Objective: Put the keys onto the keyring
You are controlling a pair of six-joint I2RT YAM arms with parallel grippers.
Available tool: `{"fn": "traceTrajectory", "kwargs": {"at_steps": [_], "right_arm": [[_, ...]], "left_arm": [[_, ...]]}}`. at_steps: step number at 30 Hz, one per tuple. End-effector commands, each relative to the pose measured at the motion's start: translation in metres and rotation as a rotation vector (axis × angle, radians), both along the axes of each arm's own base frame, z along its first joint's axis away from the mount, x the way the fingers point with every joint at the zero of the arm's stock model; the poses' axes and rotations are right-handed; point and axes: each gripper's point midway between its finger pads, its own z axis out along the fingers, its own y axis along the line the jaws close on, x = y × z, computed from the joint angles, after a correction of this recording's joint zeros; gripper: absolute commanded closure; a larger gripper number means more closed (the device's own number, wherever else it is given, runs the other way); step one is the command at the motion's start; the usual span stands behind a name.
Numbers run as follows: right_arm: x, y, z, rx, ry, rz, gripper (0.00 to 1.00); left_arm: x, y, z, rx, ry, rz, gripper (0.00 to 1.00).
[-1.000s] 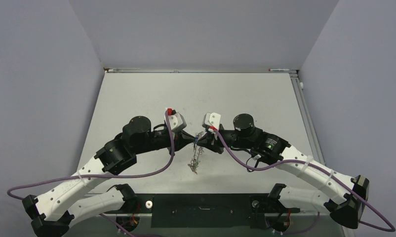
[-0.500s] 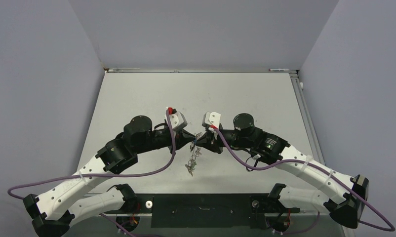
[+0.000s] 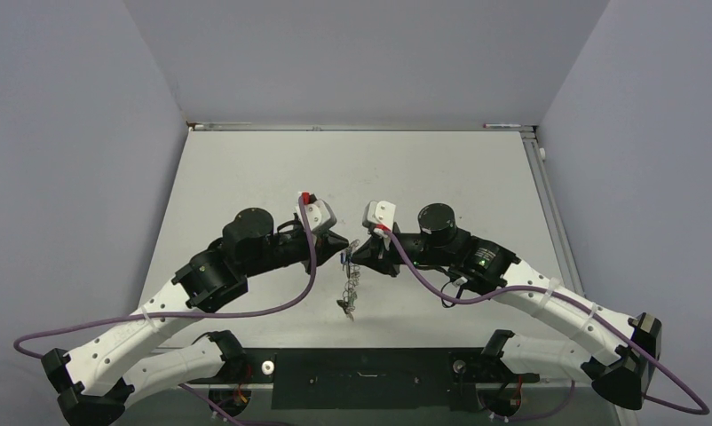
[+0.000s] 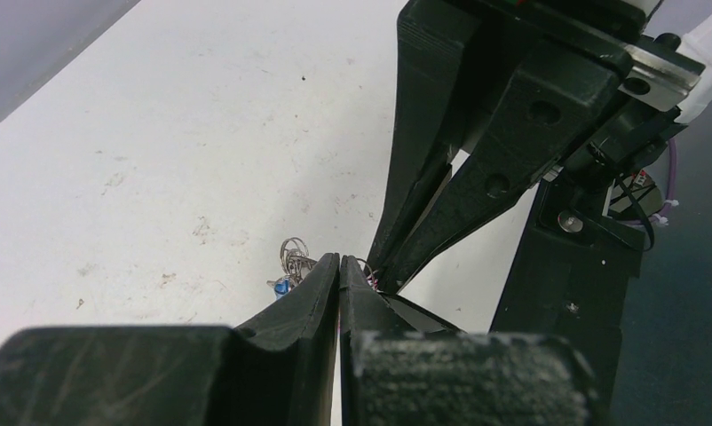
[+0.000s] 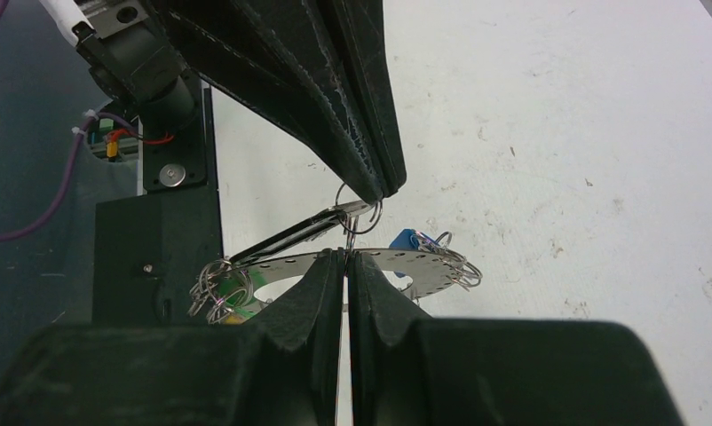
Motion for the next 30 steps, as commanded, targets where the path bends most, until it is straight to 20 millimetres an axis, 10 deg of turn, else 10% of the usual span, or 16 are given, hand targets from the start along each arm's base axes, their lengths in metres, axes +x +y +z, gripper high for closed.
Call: {"fn": "traceTrajectory", "kwargs": {"at_steps": [1, 28, 30], "right_arm": [[0.001, 0.008, 0.051, 0.137, -0.079, 0.019, 0.95], [0.006, 0.014, 0.047, 0.133, -0.038, 0.001, 0.95], [0.006, 0.013, 0.047, 0.134, -0.039, -0.002, 0.95]], "left_arm": [[0.002, -0.001, 0.011, -0.036, -0.048, -0.004, 1.00], [0.006, 0.009, 0.005, -0.037, -0.066, 0.046, 1.00], [0.005, 0.012, 0.006, -0.041, -0.070, 0.052, 0.88]]}}
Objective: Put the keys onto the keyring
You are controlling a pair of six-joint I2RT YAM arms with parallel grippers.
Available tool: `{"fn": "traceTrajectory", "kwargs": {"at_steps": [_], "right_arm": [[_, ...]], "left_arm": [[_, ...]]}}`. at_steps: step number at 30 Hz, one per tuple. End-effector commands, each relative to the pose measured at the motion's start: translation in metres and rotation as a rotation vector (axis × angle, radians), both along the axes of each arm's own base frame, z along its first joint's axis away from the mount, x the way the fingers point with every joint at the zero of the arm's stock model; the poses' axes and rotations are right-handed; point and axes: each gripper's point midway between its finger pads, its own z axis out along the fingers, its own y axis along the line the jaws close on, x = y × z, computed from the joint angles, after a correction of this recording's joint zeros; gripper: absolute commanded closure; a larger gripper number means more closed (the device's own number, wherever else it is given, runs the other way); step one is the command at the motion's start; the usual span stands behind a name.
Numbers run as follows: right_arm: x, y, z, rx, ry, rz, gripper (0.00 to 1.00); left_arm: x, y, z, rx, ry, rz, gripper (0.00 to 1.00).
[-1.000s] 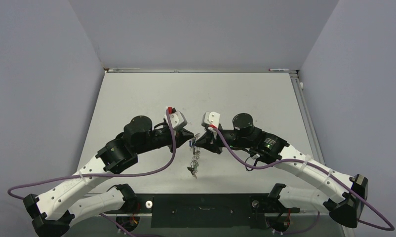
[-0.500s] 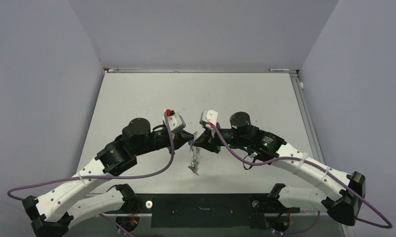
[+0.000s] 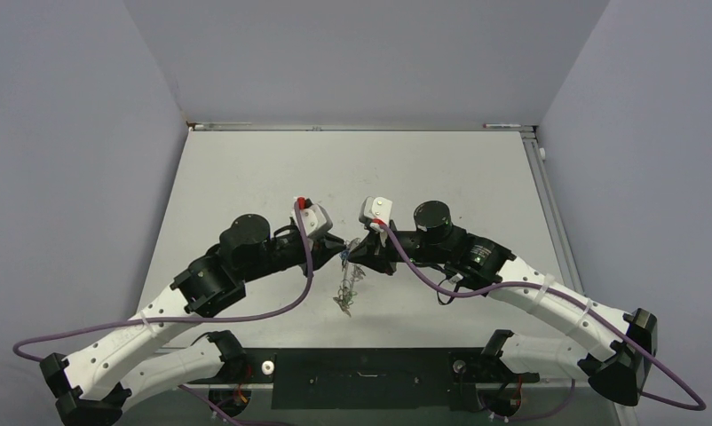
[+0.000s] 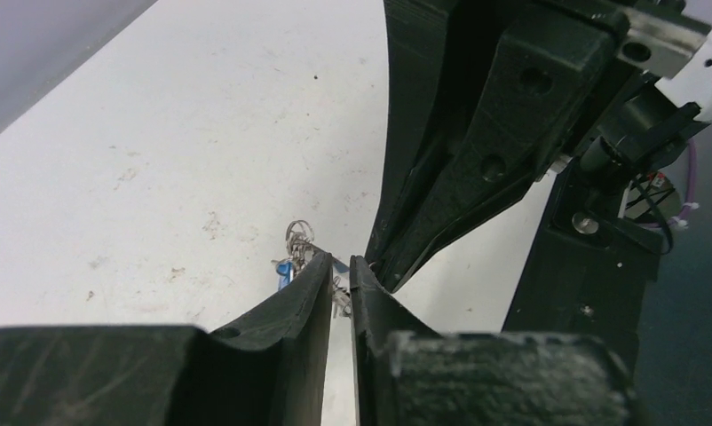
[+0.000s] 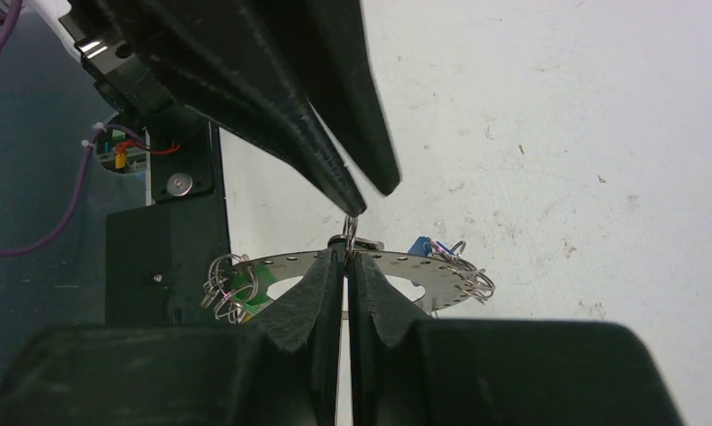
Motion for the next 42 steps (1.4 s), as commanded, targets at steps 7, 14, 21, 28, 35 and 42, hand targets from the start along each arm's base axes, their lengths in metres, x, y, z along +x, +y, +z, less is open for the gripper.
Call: {"fn": "traceTrajectory", "kwargs": {"at_steps": [7, 14, 21, 28, 35, 42], "right_arm": [[0.000, 0.001, 0.056, 0.163, -0.112, 0.003, 0.95], [-0.014, -0.006, 0.070, 0.228, -0.166, 0.049, 0.95], [-0.037, -0.014, 0.084, 0.300, -0.237, 0.148, 0.95], [-0.049, -0.015, 0.092, 0.335, -0.258, 0.208, 0.95], [-0.051, -0.011, 0.094, 0.342, -0.256, 0.241, 0.95], [-0.052, -0.009, 0.096, 0.348, -0.257, 0.251, 0.95]], "left_arm": [[-0.005, 0.020, 0.026, -0.093, -0.079, 0.026, 0.48], [-0.032, 0.018, 0.040, -0.156, -0.103, -0.149, 0.51], [-0.049, 0.012, 0.053, -0.186, -0.112, -0.300, 0.60], [-0.059, 0.001, 0.052, -0.213, -0.085, -0.405, 0.62], [-0.064, -0.009, 0.050, -0.237, -0.038, -0.472, 0.68], [-0.064, -0.011, 0.045, -0.228, -0.019, -0.479, 0.75]]}}
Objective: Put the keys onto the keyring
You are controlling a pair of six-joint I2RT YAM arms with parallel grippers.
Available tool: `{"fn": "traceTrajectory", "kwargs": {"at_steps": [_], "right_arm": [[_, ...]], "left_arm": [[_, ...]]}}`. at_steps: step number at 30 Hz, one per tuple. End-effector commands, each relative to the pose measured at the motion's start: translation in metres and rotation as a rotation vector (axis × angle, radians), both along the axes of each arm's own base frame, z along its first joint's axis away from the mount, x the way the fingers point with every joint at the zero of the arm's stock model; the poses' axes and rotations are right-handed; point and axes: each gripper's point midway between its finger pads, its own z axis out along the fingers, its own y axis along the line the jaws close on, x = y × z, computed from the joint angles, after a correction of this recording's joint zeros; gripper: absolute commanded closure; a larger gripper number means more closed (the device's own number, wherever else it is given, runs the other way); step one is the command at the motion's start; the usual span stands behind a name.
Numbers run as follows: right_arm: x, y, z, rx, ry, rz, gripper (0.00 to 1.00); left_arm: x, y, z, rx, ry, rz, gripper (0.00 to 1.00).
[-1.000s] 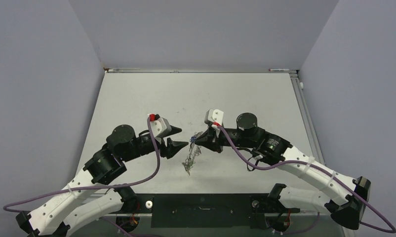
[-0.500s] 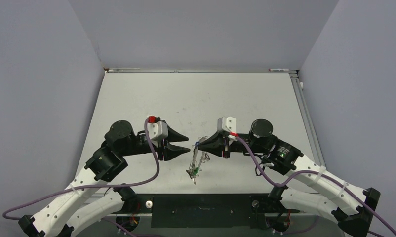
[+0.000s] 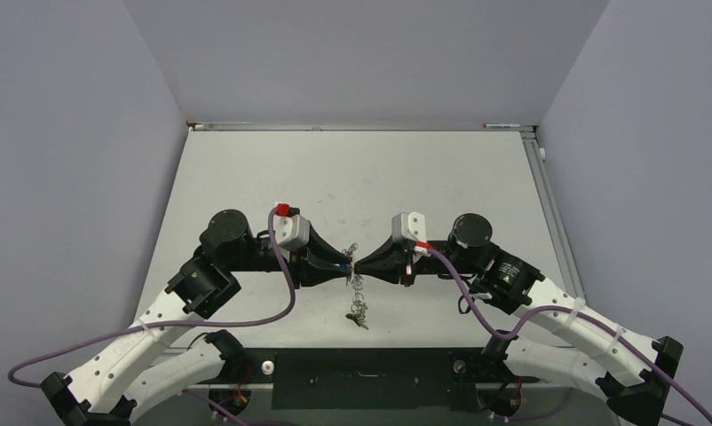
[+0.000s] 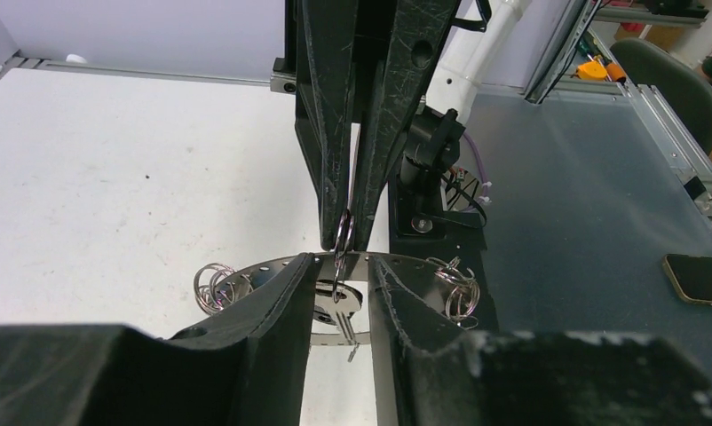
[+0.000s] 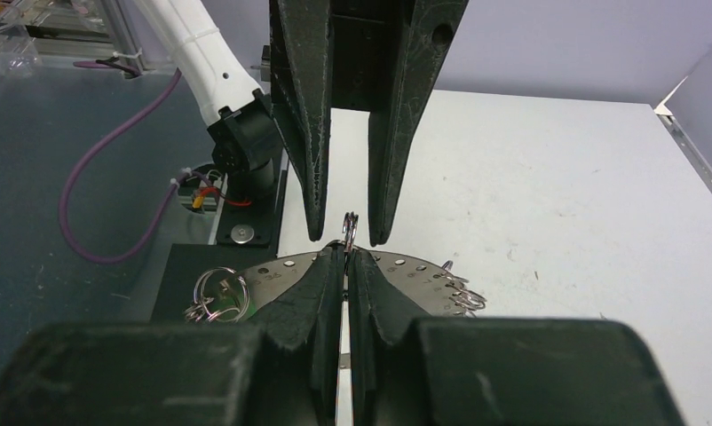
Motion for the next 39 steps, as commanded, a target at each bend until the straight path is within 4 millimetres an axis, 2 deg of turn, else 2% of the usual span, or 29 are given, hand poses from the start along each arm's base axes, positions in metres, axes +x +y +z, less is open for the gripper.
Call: {"fn": "traceTrajectory", "kwargs": {"at_steps": [1, 8, 10, 13, 16, 18, 22, 26, 33, 35, 39], "right_arm": [[-0.003, 0.004, 0.036, 0.112, -0.102, 0.041, 0.95], [-0.005, 0.006, 0.037, 0.119, -0.102, 0.061, 0.95], [-0.006, 0.006, 0.037, 0.124, -0.104, 0.063, 0.95], [-0.006, 0.006, 0.038, 0.130, -0.104, 0.066, 0.95], [-0.002, 0.005, 0.037, 0.122, -0.096, 0.038, 0.95], [0.003, 0.004, 0.035, 0.097, -0.094, 0.006, 0.88], [0.009, -0.002, 0.025, 0.016, -0.095, -0.034, 0.67], [0.012, -0.007, 0.014, -0.078, -0.112, -0.039, 0.59], [0.018, 0.005, -0.007, -0.222, -0.063, 0.013, 0.59], [0.021, 0.009, -0.009, -0.231, -0.059, 0.017, 0.65], [0.021, 0.015, -0.006, -0.233, -0.057, 0.044, 0.68]], "left_arm": [[-0.004, -0.003, 0.012, -0.043, -0.028, -0.040, 0.77], [-0.001, -0.009, 0.010, -0.048, 0.001, -0.062, 0.90], [0.001, -0.010, 0.008, -0.043, 0.007, -0.049, 0.99], [0.006, -0.009, 0.006, -0.038, 0.013, -0.020, 1.00], [0.016, -0.007, -0.004, 0.014, 0.030, 0.045, 1.00], [0.021, -0.005, -0.008, 0.044, 0.027, 0.077, 1.00], [0.025, -0.001, -0.009, 0.069, 0.012, 0.102, 1.00], [0.024, -0.001, -0.008, 0.076, 0.010, 0.100, 1.00], [0.020, 0.001, -0.008, 0.089, 0.023, 0.087, 1.00], [0.021, 0.002, -0.011, 0.100, 0.003, 0.088, 1.00], [0.020, 0.003, -0.014, 0.107, 0.005, 0.094, 1.00]]}}
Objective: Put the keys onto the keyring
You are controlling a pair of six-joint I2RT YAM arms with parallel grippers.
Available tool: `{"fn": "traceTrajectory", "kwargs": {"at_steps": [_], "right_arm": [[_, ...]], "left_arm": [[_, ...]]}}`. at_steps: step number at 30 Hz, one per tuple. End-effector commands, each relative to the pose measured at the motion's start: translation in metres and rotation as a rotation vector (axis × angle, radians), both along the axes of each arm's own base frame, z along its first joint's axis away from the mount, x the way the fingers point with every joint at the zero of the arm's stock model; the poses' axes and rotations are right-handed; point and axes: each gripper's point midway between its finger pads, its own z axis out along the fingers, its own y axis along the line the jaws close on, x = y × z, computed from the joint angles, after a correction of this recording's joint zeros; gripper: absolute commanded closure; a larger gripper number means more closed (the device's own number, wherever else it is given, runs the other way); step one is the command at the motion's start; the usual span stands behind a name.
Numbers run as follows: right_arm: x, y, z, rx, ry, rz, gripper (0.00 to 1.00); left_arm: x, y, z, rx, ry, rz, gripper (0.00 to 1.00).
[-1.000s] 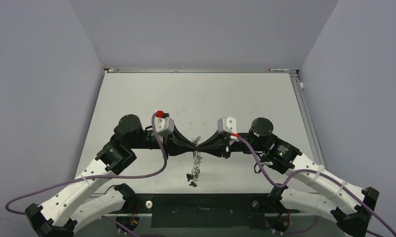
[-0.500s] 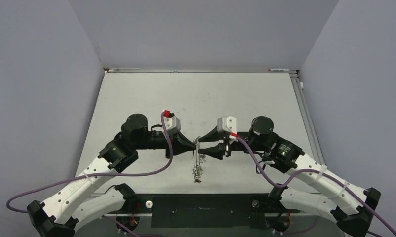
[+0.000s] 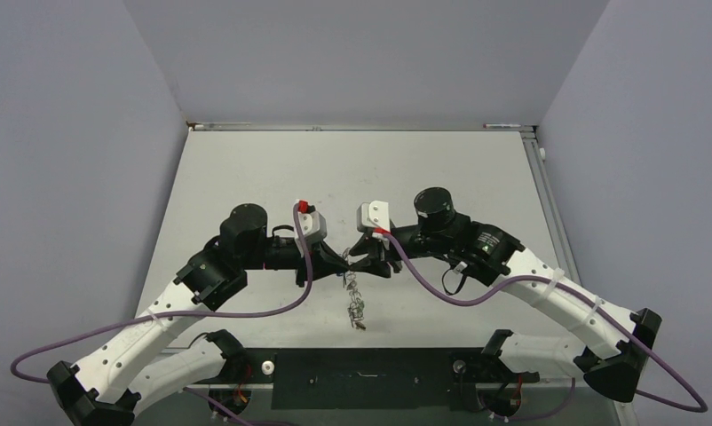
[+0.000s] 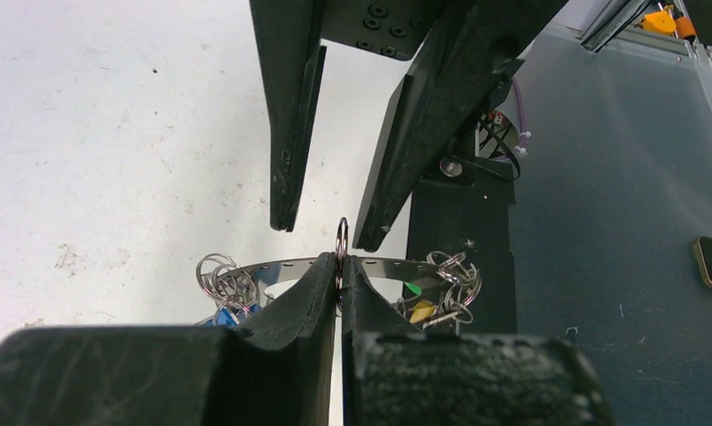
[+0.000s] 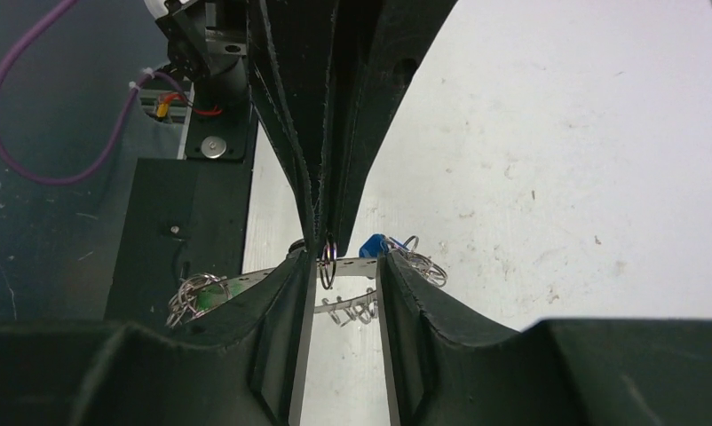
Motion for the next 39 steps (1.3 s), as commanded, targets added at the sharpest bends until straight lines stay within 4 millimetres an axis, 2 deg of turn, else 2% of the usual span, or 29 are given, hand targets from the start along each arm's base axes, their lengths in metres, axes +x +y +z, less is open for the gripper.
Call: {"fn": "traceTrajectory", "kwargs": {"at_steps": [1, 8, 12, 17, 20, 22, 27, 34, 39], "right_arm": [[-0.004, 0.006, 0.018, 0.022, -0.033, 0.059, 0.69], [-0.009, 0.013, 0.009, 0.001, -0.006, 0.097, 0.81], [-0.010, 0.017, 0.005, 0.002, -0.003, 0.110, 0.94], [-0.007, 0.018, 0.004, 0.021, -0.022, 0.093, 0.95], [-0.005, 0.016, 0.016, 0.089, -0.054, 0.064, 0.95], [-0.006, 0.015, 0.021, 0.115, -0.063, 0.060, 0.95], [-0.009, 0.013, 0.028, 0.144, -0.072, 0.057, 0.95], [-0.014, 0.010, 0.040, 0.187, -0.080, 0.065, 0.95], [-0.017, 0.010, 0.042, 0.197, -0.076, 0.080, 0.95]], "left_arm": [[0.001, 0.001, 0.031, -0.060, -0.094, 0.002, 1.00], [0.001, 0.001, 0.028, -0.051, -0.090, -0.001, 1.00], [0.001, 0.001, 0.027, -0.050, -0.086, -0.001, 1.00], [0.001, 0.003, 0.028, -0.055, -0.095, 0.012, 1.00], [0.001, 0.006, 0.031, -0.062, -0.109, 0.024, 0.74], [0.000, 0.010, 0.034, -0.070, -0.120, 0.035, 0.65], [-0.002, 0.015, 0.039, -0.088, -0.141, 0.034, 0.64], [-0.003, 0.014, 0.029, -0.057, -0.136, 0.014, 0.64], [0.001, 0.012, 0.026, -0.047, -0.127, 0.019, 0.66]]}}
